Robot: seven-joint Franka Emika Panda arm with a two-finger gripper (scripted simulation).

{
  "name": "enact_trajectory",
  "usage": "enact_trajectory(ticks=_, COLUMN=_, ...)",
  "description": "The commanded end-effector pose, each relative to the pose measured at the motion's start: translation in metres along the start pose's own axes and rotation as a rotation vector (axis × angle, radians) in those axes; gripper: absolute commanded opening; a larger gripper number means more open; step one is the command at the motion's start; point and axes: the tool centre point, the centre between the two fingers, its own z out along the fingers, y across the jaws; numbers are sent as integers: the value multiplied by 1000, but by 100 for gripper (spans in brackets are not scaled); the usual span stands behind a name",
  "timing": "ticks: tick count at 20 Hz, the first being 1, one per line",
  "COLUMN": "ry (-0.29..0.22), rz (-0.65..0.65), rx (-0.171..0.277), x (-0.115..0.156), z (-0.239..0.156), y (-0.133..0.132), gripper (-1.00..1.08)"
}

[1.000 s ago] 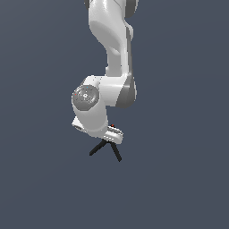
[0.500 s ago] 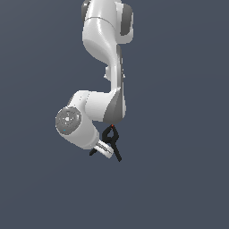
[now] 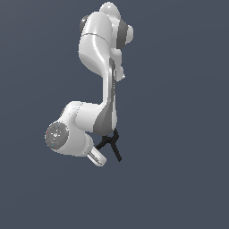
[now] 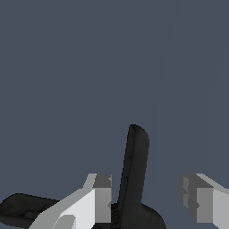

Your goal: Pick up the object and move it to a goal position.

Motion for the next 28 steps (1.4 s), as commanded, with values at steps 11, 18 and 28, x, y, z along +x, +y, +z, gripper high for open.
enact_trajectory(ticks=11, ry=-33, rz=65, rx=3, x=9, z=10, y=3, gripper=28)
enact_trajectory(ticks=18, ry=-34, rz=67, rx=3, x=8, z=28, y=3, gripper=28)
enact_trajectory(ticks=28, ry=-34, rz=68, rx=3, x=7, z=40, y=3, gripper=-100)
